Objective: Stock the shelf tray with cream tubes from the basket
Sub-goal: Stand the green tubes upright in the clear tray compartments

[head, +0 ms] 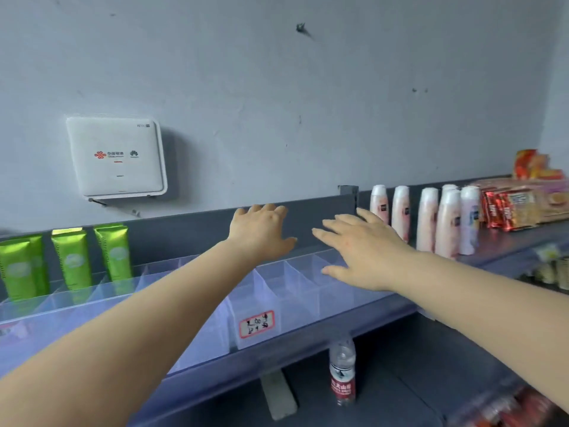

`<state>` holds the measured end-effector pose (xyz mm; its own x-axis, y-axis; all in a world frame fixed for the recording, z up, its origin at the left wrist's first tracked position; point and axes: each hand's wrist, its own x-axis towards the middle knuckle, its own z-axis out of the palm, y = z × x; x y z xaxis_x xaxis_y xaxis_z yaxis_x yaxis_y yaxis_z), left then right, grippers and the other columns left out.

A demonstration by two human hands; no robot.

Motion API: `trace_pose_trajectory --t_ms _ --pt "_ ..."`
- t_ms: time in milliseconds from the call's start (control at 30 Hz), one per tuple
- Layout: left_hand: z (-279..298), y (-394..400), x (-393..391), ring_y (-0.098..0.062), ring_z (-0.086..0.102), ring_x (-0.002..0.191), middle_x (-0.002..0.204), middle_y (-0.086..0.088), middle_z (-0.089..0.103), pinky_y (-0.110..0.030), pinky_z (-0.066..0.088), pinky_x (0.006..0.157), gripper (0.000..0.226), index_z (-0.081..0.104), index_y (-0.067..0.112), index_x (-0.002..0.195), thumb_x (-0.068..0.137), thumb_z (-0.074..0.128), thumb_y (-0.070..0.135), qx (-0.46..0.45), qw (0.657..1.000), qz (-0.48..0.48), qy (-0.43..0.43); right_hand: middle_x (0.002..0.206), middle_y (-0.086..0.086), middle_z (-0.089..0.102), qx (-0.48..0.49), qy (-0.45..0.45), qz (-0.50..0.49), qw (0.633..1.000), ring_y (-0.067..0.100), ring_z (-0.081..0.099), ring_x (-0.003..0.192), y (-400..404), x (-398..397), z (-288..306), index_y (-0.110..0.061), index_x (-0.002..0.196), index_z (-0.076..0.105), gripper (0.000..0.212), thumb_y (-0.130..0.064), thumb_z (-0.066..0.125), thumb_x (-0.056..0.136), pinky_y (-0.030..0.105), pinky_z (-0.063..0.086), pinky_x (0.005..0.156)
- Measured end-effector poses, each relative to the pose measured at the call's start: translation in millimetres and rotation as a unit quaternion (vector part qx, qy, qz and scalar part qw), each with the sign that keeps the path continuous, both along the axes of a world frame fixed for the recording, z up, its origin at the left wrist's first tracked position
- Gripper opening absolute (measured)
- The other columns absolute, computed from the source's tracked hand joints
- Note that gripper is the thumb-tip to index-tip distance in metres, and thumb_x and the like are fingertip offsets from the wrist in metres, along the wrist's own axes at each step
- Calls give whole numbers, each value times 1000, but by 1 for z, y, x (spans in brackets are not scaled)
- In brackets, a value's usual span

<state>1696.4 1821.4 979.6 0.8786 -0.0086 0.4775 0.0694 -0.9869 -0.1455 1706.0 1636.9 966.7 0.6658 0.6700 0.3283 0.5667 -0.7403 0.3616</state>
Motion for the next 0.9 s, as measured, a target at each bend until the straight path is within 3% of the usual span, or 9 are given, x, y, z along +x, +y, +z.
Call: trace_pose_trajectory --t_ms 233,567,900 --pt "-27 -153 23 -25 45 121 132 0 49 -39 31 98 58 39 20 135 87 48 51 22 992 -117 30 155 -3 21 19 14 -127 992 19 14 143 -162 -13 -23 -26 150 14 72 -58 40 91 44 4 117" --pt "-65 -371 24 -28 43 126 136 -4 48 -42 30 102 61 37 19 137 87 49 51 48 956 -283 63 157 -1 14 32 48 -317 947 19 9 145 -362 -68 -57 -23 151 10 75 -56 41 91 46 4 116" --pt "-115 -479 21 -27 41 128 140 -2 44 -42 31 103 65 33 20 141 87 49 52 81 918 -371 113 156 1 19 57 93 -377 920 21 12 144 -450 -100 -107 -22 150 13 73 -53 44 91 48 6 117"
